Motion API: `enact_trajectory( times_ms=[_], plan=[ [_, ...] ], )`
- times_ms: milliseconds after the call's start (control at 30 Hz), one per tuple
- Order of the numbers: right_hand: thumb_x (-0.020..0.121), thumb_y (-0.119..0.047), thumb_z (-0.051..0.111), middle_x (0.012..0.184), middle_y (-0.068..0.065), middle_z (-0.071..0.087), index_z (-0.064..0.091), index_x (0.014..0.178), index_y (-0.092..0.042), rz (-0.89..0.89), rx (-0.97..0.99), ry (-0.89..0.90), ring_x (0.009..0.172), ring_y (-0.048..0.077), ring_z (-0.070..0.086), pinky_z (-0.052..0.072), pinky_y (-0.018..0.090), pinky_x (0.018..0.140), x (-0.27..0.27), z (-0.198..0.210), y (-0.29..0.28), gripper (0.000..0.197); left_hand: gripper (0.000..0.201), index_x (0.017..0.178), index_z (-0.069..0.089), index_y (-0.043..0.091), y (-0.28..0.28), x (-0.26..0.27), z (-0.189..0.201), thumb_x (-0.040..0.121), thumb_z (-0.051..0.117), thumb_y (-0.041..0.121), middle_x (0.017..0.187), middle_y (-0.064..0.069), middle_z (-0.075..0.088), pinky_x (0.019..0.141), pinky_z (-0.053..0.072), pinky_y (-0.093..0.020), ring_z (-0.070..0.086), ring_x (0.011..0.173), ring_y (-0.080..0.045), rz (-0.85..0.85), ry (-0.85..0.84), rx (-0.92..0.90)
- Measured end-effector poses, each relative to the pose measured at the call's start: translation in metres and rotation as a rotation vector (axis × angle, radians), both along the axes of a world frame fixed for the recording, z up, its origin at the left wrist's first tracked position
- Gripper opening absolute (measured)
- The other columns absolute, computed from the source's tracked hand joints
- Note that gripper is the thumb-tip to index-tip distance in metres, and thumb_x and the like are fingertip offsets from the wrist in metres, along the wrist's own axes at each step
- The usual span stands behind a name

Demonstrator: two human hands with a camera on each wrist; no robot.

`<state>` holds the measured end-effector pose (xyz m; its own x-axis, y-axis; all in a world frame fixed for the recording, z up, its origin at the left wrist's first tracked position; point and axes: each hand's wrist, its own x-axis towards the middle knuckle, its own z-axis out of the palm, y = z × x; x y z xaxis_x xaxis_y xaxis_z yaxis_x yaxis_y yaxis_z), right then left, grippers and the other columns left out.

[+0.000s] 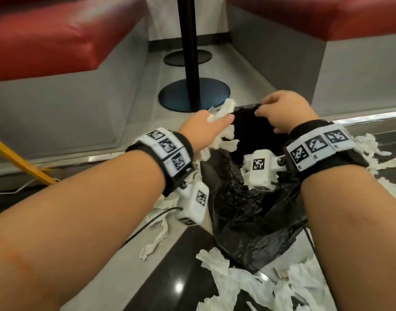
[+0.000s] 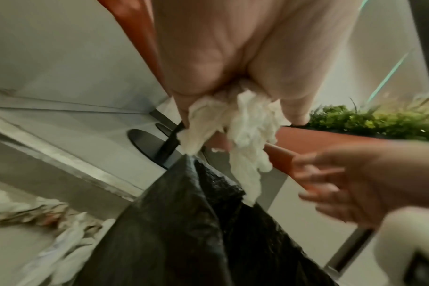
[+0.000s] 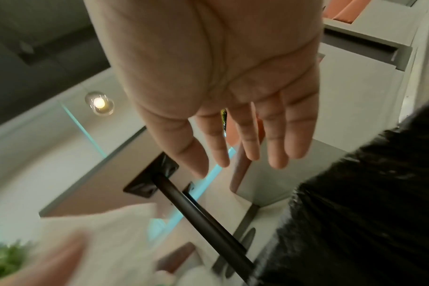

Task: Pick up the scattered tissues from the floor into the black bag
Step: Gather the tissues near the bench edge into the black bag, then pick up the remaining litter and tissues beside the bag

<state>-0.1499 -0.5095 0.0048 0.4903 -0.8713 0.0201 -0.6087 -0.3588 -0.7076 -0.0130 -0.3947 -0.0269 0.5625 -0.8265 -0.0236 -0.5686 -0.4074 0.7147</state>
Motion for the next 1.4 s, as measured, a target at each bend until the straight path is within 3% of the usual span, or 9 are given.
enact_trajectory(
  times_ms=[200,300,400,500,700,867,1033,1233,1400],
  plan=[
    [0.079,-0.027,0.06,0.098,-0.002,0.064,0.064,0.107,-0.024,-0.03,-0.142,-0.225,0.088,0.018,0.061,0.052,0.036,0.084,-0.019,0.037,-0.002,0.029,0.089,0.147,0.024,0.018,-0.057,-0.05,0.012,0.079,0.041,0.073,0.151,-0.008,0.035,0.105,0.039,-0.046,0.039,0.134,-0.028,-0.149,0.174,0.13],
    [0.082,-0.027,0.059,0.097,-0.006,0.058,0.063,0.11,-0.026,-0.001,-0.232,-0.215,0.083,0.013,0.057,0.042,0.026,0.075,-0.02,0.045,0.0,0.028,0.06,0.137,0.04,0.015,-0.062,-0.056,0.019,0.092,0.041,0.054,0.124,-0.005,0.052,0.089,0.048,-0.039,0.052,0.112,-0.024,-0.168,0.277,0.082],
    [0.082,-0.029,0.059,0.102,-0.005,0.06,0.064,0.108,-0.028,0.031,-0.284,-0.223,0.079,0.012,0.057,0.04,0.023,0.069,-0.013,0.047,0.006,0.026,0.042,0.137,0.041,0.019,-0.057,-0.051,0.027,0.096,0.044,0.032,0.132,-0.009,0.053,0.096,0.051,-0.042,0.055,0.12,-0.027,-0.125,0.207,0.133],
    [0.083,-0.029,0.058,0.105,-0.003,0.062,0.064,0.105,-0.028,0.106,-0.271,-0.215,0.073,0.008,0.057,0.038,0.021,0.059,0.005,0.046,0.02,0.023,0.037,0.13,0.052,0.019,-0.04,-0.026,0.036,0.095,0.043,0.008,0.124,-0.011,0.061,0.072,0.062,-0.036,0.068,0.097,-0.028,-0.17,0.095,0.136],
    [0.084,-0.024,0.058,0.082,-0.011,0.058,0.066,0.097,-0.025,0.259,-0.28,-0.283,0.081,0.007,0.053,0.036,0.013,0.06,0.058,0.036,0.062,0.015,0.018,0.102,0.055,0.019,0.011,0.025,0.034,0.095,0.045,0.006,0.097,0.0,0.058,0.053,0.055,-0.025,0.066,0.067,-0.018,-0.195,0.051,0.016],
    [0.084,-0.025,0.059,0.082,-0.011,0.057,0.068,0.093,-0.025,0.405,-0.287,-0.191,0.076,0.009,0.052,0.041,0.026,0.074,0.086,0.008,0.104,0.012,0.027,0.112,0.065,0.018,0.1,0.099,-0.035,0.086,0.062,0.012,0.113,-0.003,0.066,0.082,0.048,-0.027,0.063,0.095,-0.019,-0.067,-0.209,0.314],
    [0.083,-0.028,0.061,0.085,-0.013,0.052,0.064,0.086,-0.032,0.549,-0.285,0.061,0.075,0.004,0.049,0.042,0.025,0.074,0.088,-0.039,0.127,0.006,0.062,0.132,0.047,0.025,0.153,0.133,-0.146,0.077,0.073,0.034,0.141,-0.005,0.045,0.1,0.043,-0.039,0.048,0.121,-0.028,-0.371,-0.479,0.785],
    [0.084,-0.04,0.057,0.103,-0.022,0.047,0.059,0.095,-0.04,0.627,-0.226,0.424,0.085,-0.003,0.051,0.046,0.013,0.077,0.06,-0.086,0.133,0.011,0.127,0.145,-0.006,0.045,0.137,0.134,-0.24,0.055,0.084,0.051,0.158,-0.013,-0.02,0.114,0.015,-0.062,-0.005,0.142,-0.05,-0.453,-0.511,0.938],
    [0.084,-0.042,0.058,0.1,-0.029,0.045,0.053,0.084,-0.046,0.609,-0.114,0.518,0.085,-0.001,0.055,0.048,0.013,0.072,0.045,-0.099,0.133,0.006,0.116,0.144,-0.001,0.046,0.135,0.138,-0.285,0.058,0.075,0.06,0.159,-0.01,-0.015,0.114,0.005,-0.062,-0.013,0.142,-0.048,-0.393,-0.43,0.983]
  ],
)
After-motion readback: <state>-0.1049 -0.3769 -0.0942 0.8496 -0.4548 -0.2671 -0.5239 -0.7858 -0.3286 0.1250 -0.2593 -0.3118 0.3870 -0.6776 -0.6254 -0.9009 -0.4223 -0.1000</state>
